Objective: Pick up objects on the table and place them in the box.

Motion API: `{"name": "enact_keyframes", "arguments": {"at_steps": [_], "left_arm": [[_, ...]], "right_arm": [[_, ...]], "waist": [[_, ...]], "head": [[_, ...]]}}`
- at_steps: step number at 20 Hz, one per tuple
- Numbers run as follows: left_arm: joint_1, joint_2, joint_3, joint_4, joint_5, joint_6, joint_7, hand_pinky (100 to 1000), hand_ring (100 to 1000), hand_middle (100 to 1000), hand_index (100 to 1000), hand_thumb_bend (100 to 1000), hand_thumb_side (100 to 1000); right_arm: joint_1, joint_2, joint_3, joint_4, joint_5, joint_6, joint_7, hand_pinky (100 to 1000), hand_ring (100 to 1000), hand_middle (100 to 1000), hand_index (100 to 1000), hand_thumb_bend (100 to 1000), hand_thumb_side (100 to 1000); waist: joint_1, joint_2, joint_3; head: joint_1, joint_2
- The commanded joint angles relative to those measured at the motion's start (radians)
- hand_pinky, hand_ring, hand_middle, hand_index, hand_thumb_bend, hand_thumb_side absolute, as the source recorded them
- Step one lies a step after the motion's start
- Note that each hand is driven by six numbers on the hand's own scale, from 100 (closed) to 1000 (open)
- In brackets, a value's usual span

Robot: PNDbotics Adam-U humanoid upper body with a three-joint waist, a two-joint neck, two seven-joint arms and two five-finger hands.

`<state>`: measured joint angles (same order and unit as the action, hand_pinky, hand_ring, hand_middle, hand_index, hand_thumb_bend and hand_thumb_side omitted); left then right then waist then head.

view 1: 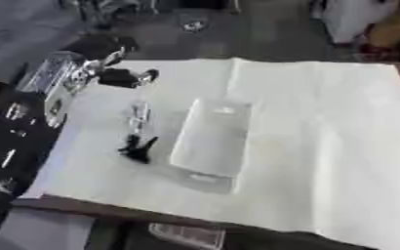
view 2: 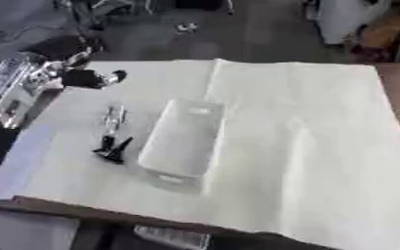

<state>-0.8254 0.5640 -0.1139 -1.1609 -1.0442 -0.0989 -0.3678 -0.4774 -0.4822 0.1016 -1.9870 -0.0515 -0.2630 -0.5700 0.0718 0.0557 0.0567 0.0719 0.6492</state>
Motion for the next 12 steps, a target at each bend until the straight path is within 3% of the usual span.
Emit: {"name": "enact_keyframes", "arguments": {"at_steps": [1,4,11,12], "left_arm": [[-0.025,0.014,0.000,-0.003,0.009,-0.006,0.001,896,933,927,933,295,1000],[-0.028,0.013,0.000,0.004,0.007,-0.006,-0.001,897,933,928,933,297,1000],[-0.035,0.013,-0.002,0.014,-0.002,-0.006,-0.008,897,935,930,933,300,1000],[-0.036,0.014,-0.004,0.019,-0.009,-0.003,-0.014,864,912,915,910,310,1000]], "right_arm": [[-0.023,-0.001,-0.017,-0.013,0.011,-0.014,-0.012,423,465,488,637,296,1000],[-0.025,0.000,-0.016,-0.013,0.013,-0.018,-0.013,423,465,488,637,296,1000],[-0.023,-0.001,-0.014,-0.013,0.011,-0.015,-0.011,422,465,489,638,296,1000],[-0.023,-0.001,-0.013,-0.013,0.010,-0.014,-0.011,422,465,489,639,295,1000]], "waist": [[-0.004,-0.015,-0.004],[-0.004,-0.014,-0.007],[0.000,-0.012,-0.012],[0.001,-0.013,-0.013]], "head": [[-0.029,-0.028],[-0.032,-0.033],[0.002,-0.007],[0.003,-0.006]]}}
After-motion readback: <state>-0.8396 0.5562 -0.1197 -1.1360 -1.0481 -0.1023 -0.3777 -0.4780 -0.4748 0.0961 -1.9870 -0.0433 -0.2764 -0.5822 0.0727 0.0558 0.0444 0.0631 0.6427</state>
